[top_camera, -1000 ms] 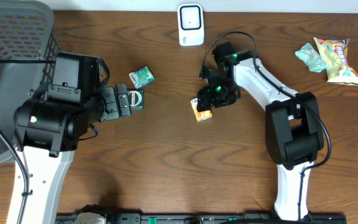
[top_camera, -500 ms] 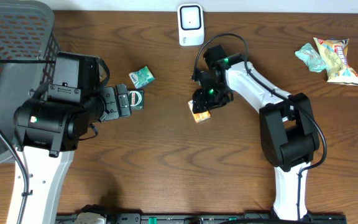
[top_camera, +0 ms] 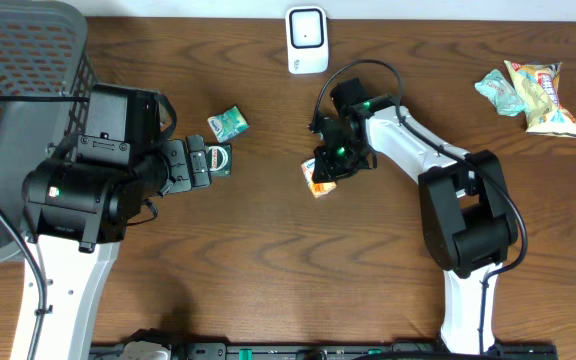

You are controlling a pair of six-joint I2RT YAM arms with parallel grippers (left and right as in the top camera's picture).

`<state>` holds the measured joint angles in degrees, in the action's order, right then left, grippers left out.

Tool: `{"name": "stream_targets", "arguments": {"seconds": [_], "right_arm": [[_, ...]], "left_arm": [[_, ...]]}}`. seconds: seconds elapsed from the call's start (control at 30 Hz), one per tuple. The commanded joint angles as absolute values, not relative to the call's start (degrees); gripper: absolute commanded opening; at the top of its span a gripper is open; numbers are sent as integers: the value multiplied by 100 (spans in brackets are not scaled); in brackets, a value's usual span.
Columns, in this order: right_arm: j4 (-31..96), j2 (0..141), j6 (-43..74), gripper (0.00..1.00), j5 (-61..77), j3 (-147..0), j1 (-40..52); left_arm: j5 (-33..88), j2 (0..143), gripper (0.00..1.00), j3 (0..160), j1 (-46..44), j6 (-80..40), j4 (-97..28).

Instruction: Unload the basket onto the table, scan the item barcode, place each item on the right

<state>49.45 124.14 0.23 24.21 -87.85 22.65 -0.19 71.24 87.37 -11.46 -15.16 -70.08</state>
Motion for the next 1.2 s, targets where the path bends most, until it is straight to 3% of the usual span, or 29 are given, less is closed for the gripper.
{"name": "stream_targets", "arguments": {"seconds": [0.0,0.2,0.37,0.6,0.73,1.17], "right_arm": [[4967,12466,40,1,2523,-8558,2224],[5006,12361,-58,1,3559,-8772,1959],[4764,12322,-436,1,5242,-8921,1656],[4580,12322,-1955,1,7752,-8921,1378],[4296,12322,-2217,1,8838,-8921,1273],[3704,12322,-2064,1,8952,-8919,1079]], "left_arm": [[-71,7116,98,8799,-1155,-1505,-7011],[-71,7116,98,8799,-1155,-1505,-7011],[-71,7116,98,8799,-1155,-1505,-7011],[-71,7116,98,8799,-1155,-1505,-7011],[-71,7116,98,8799,-1155,-1505,-7011],[-71,7116,98,8799,-1155,-1505,-7011]]}}
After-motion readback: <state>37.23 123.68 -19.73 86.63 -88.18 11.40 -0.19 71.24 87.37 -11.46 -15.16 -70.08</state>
